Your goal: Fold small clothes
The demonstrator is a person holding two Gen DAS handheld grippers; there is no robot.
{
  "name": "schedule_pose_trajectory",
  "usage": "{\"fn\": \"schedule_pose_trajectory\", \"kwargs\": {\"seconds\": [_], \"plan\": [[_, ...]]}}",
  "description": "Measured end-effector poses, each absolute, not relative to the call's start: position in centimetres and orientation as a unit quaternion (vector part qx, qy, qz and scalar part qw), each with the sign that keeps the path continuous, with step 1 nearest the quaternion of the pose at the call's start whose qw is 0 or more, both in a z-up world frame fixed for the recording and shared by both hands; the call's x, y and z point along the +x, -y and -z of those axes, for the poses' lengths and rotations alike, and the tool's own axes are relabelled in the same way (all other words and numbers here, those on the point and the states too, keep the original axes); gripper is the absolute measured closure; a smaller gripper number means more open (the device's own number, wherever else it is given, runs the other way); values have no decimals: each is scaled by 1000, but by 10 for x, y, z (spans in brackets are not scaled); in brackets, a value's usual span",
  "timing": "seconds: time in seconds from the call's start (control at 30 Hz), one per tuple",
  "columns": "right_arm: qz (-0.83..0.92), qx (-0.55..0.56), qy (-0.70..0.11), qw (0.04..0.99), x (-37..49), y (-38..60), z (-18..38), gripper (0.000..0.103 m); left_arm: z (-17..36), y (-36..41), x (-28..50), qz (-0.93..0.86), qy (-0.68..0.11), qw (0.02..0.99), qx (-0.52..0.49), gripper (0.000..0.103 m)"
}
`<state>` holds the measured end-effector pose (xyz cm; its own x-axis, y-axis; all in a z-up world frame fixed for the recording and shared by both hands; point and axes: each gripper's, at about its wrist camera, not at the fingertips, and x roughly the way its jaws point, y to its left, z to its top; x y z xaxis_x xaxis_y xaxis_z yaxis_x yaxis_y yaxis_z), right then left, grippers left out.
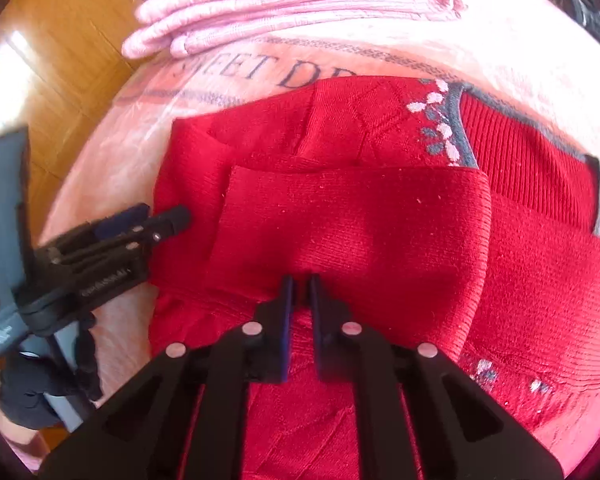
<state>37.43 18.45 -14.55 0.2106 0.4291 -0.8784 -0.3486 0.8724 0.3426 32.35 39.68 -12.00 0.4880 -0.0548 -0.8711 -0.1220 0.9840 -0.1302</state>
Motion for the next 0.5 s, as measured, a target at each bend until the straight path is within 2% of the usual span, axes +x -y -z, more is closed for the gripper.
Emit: {"fn": "schedule_pose_trajectory", "kwargs": {"seconds": [0.3, 0.5], "plan": [[-217, 168, -540, 796, 377, -51, 106, 100, 120, -395, 324, -28, -505, 859, -85, 38], [-91, 193, -569, 794, 370, 53, 126, 95, 120, -391, 326, -45, -504, 858, -86, 36]]}}
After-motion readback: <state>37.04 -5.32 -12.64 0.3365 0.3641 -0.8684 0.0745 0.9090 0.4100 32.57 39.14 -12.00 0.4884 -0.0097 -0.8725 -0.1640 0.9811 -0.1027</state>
